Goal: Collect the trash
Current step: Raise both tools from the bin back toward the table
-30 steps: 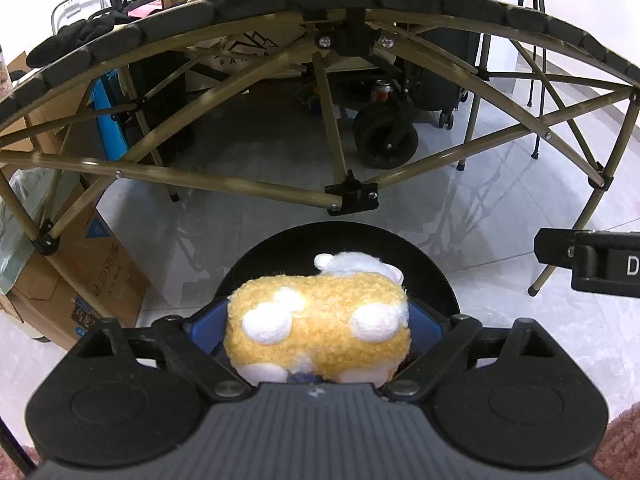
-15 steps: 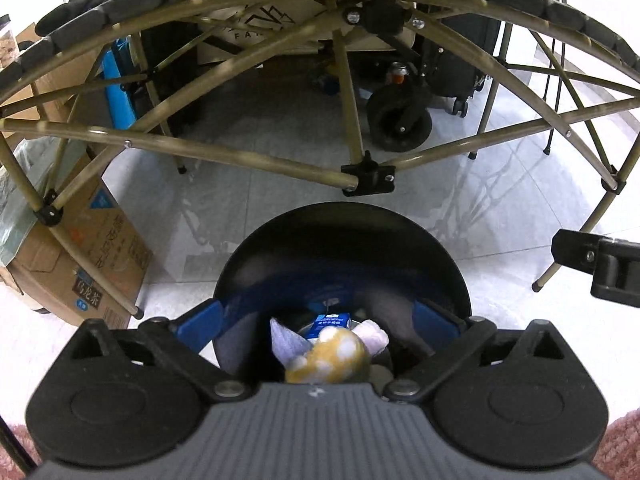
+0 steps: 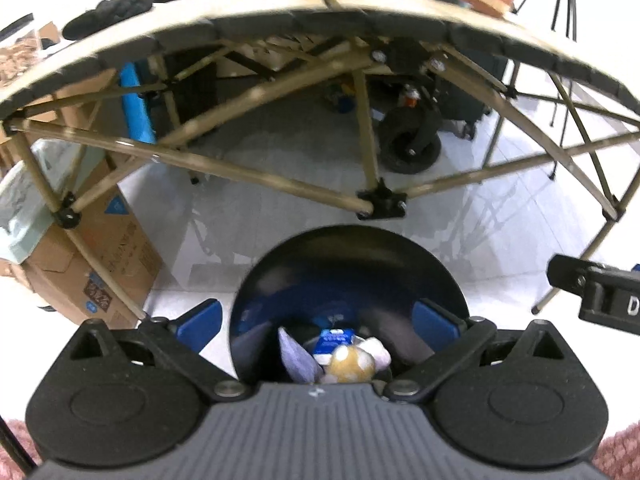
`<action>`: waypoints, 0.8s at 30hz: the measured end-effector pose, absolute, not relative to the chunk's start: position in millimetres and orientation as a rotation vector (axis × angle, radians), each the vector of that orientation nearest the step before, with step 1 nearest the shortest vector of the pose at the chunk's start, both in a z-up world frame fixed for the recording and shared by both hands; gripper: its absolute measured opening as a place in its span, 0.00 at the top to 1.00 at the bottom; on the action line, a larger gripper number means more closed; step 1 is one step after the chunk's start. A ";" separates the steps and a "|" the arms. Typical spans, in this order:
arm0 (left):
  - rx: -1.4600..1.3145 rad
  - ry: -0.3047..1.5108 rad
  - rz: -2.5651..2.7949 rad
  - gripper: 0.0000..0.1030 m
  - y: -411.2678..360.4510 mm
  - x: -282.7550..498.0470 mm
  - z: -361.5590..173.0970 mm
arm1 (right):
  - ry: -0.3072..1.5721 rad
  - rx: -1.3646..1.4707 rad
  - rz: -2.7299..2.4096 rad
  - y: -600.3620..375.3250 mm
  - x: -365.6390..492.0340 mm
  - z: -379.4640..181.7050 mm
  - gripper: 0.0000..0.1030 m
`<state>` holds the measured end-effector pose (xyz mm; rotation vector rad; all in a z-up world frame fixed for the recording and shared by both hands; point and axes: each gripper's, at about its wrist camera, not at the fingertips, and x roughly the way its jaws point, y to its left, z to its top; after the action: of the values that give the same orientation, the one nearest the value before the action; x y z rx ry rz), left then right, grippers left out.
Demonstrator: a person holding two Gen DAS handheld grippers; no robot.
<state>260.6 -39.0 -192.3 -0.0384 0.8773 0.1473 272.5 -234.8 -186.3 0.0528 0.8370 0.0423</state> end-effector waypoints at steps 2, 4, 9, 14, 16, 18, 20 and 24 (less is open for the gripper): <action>-0.047 0.853 0.169 0.00 -34.3 259.1 -186.1 | 0.818 0.039 0.047 -232.8 270.2 -182.3 0.00; -0.057 0.828 0.183 0.00 -30.0 256.0 -179.8 | 0.797 0.031 0.058 -231.1 267.2 -177.8 0.00; -0.081 0.778 0.192 0.00 -19.4 247.9 -163.5 | 0.755 0.021 0.094 -228.4 259.0 -166.6 0.00; -0.064 0.714 0.203 0.00 -16.4 238.2 -150.3 | 0.708 0.010 0.125 -224.8 249.2 -157.2 0.00; -0.057 0.693 0.205 0.00 -15.5 234.8 -145.5 | 0.686 0.001 0.134 -223.3 244.8 -154.3 0.00; -0.050 0.670 0.206 0.00 -15.3 230.2 -140.5 | 0.658 -0.006 0.149 -220.7 239.2 -149.4 0.00; -0.041 0.645 0.207 0.00 -14.6 225.0 -135.1 | 0.628 -0.009 0.166 -218.7 233.7 -144.3 0.00; -0.022 0.591 0.210 0.00 -13.3 216.5 -125.4 | 0.562 -0.013 0.200 -216.7 224.1 -132.2 0.00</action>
<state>216.5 -13.3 -125.4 -0.0218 0.5906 0.2099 224.1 -216.7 -132.2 -0.0132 0.5616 0.1996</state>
